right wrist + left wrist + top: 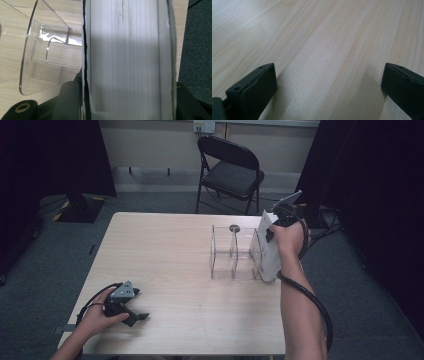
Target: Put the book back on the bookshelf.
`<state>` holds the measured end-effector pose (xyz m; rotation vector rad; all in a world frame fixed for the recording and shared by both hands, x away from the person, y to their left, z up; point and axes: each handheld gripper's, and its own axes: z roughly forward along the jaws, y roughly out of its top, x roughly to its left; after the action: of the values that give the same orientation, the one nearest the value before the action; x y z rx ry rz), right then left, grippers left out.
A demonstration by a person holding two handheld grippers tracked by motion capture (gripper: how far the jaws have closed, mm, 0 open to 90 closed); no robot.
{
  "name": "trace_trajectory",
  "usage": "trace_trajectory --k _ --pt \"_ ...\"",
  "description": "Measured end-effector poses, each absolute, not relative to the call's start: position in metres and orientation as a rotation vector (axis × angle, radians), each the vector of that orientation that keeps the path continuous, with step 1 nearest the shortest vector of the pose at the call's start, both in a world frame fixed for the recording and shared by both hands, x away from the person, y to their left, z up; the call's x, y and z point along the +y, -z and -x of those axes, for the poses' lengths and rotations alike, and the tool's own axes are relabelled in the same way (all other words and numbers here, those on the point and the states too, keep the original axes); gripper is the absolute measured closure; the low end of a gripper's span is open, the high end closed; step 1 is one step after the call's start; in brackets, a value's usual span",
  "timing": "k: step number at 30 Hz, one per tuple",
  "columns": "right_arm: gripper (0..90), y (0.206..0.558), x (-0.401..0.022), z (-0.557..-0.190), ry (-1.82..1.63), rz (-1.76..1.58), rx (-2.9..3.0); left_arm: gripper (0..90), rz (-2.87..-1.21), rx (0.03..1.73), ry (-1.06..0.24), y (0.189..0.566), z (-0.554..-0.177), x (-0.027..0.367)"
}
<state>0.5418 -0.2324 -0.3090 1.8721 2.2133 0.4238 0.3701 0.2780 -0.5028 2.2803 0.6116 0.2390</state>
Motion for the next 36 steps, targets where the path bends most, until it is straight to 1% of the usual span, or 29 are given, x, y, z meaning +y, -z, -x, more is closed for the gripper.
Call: trace_trajectory --k 36 --pt "48.5 0.311 -0.2426 -0.544 -0.444 -1.912 2.242 0.0 -2.284 0.613 -0.247 0.5026 -0.3702 0.2779"
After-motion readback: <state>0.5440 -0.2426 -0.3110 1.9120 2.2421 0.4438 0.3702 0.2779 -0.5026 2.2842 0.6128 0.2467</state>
